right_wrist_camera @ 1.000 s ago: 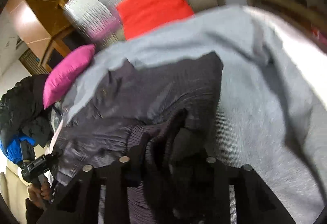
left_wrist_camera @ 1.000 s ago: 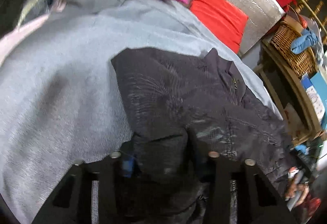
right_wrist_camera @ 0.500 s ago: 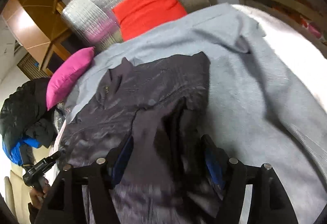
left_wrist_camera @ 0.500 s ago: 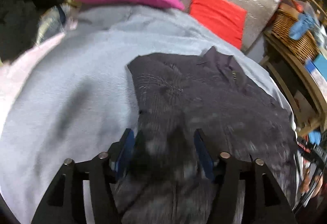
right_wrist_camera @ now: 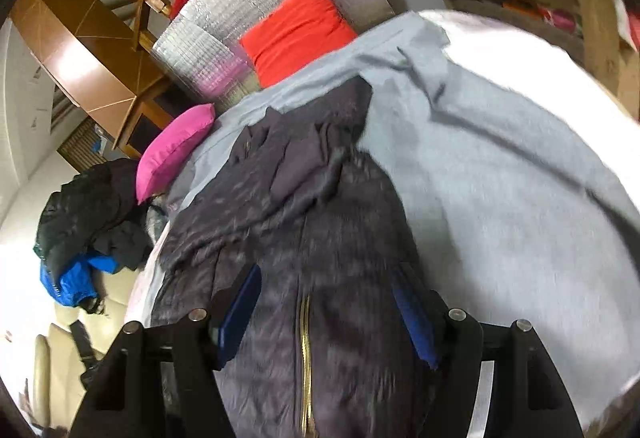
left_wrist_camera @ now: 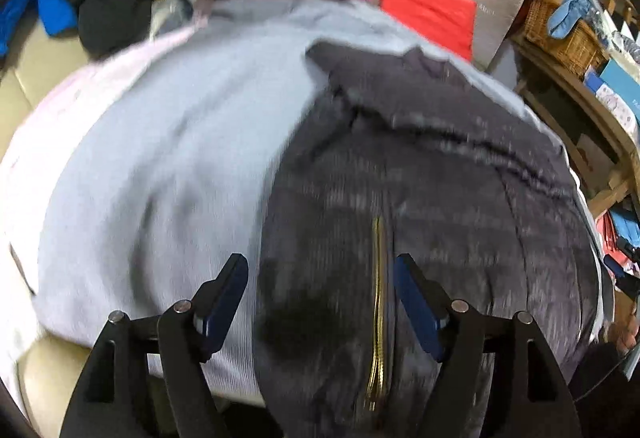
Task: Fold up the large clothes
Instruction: 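Grasp the jacket hem with both grippers and lift it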
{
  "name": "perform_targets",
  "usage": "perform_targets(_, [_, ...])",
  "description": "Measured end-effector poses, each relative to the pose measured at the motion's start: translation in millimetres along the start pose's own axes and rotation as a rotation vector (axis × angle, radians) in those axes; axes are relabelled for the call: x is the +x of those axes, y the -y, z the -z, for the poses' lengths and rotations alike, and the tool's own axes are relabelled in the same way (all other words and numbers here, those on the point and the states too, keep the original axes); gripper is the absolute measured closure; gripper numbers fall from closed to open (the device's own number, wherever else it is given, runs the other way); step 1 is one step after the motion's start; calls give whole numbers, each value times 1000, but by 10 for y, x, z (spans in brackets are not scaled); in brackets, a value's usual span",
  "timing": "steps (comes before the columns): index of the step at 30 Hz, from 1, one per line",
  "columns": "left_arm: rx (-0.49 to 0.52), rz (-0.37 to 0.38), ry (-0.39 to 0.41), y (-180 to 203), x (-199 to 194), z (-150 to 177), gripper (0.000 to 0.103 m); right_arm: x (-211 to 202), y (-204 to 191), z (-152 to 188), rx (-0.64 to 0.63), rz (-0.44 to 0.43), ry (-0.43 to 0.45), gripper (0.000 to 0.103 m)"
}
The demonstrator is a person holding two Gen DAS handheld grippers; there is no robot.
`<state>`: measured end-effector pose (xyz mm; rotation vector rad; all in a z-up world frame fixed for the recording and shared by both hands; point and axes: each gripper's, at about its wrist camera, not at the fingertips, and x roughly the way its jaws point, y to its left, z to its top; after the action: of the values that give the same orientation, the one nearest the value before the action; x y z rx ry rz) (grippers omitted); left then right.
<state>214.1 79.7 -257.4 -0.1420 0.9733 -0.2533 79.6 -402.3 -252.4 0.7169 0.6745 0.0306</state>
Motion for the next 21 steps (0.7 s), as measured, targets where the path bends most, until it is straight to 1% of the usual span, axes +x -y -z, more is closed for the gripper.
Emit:
perform_targets(1, [-18,7,-26,-28,28,75,27,-21,9,58,2,2,-18,31])
perform_targets(4, [-69,67,-69,-102,66,280,28,-92,48,270,9,2,-68,31])
perform_targets(6, [-61,51,-57,-107,21,364,47,-125,114,415,25,-20,-104,31])
perform_targets(7, [-57,40,-46,-113,-4,389,63,-120,154,476,34,-19,-124,31])
perform_targets(8, [-68,34,-22,-149,-45,423,71,-114,194,543,39,-5,-146,31])
perform_targets(10, [-93,24,-4,-251,-91,485,76,-106,255,655,38,30,-171,31])
perform_targets(11, [-116,15,-11,-309,-95,521,75,-100,279,700,38,42,-183,31])
perform_targets(12, [-134,26,-20,-343,-101,553,75,-88,301,739,42,49,-197,31])
perform_targets(13, [-150,40,-24,-372,-123,580,75,-76,313,772,45,51,-213,31])
perform_targets(15, [-164,55,-36,-381,-183,653,58,-63,310,870,38,50,-248,31])
perform_targets(16, [-169,64,-49,-368,-189,683,36,-63,294,913,23,60,-262,31])
perform_targets(17, [-174,85,-74,-351,-198,743,25,-63,283,971,3,82,-276,31])
perform_targets(19, [-163,99,-101,-279,-165,825,24,-36,276,1115,-32,129,-329,31])
perform_targets(20, [-149,93,-120,-238,-136,864,23,-15,283,1163,-40,134,-351,31])
perform_targets(21, [-137,78,-154,-206,-81,911,23,19,289,1241,-52,136,-382,31])
